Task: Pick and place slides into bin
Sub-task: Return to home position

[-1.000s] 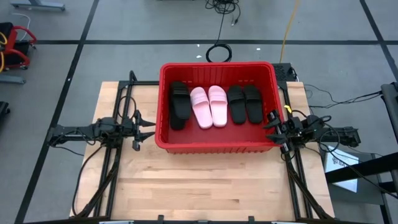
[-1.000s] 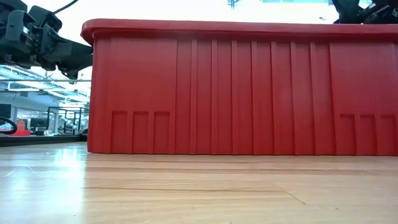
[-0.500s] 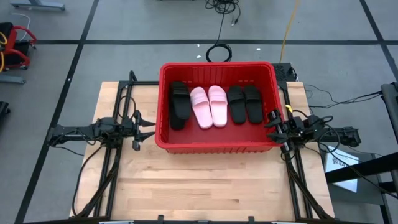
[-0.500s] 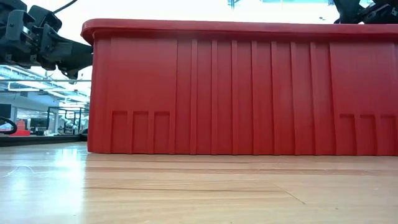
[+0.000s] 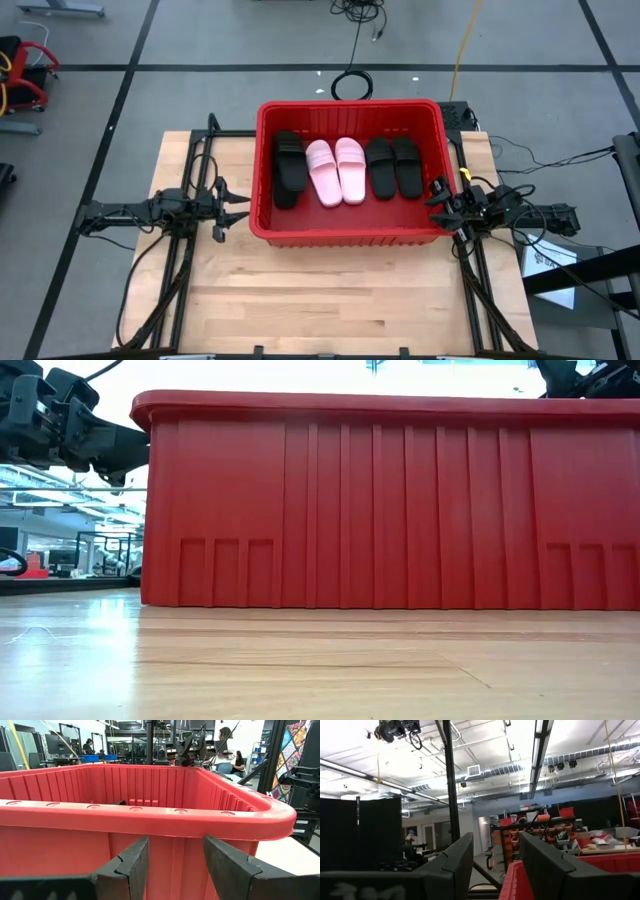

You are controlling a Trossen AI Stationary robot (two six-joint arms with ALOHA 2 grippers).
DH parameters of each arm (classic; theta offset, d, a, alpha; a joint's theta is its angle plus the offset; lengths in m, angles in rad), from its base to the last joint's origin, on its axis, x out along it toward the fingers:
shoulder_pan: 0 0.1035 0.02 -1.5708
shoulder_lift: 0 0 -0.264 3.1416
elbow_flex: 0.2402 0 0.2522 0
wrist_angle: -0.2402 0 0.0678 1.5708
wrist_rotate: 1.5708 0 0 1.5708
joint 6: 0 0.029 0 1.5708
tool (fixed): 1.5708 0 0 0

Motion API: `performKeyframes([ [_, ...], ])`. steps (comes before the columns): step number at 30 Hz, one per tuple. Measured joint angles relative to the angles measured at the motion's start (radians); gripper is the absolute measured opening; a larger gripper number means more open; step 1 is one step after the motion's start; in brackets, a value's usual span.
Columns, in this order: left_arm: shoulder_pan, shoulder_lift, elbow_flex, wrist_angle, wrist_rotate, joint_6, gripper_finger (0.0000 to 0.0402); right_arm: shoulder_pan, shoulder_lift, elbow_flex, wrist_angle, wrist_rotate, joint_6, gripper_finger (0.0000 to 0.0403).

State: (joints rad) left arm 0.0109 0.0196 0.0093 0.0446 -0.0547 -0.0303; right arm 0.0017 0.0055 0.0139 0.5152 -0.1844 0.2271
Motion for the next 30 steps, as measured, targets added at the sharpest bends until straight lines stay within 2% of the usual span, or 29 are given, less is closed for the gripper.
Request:
performKeyframes([
  [30, 0.0, 0.0, 0.0, 0.003, 0.0, 0.0, 0.0186, 0.0, -0.001, 0.0, -0.005, 0.0, 0.015, 0.0151],
])
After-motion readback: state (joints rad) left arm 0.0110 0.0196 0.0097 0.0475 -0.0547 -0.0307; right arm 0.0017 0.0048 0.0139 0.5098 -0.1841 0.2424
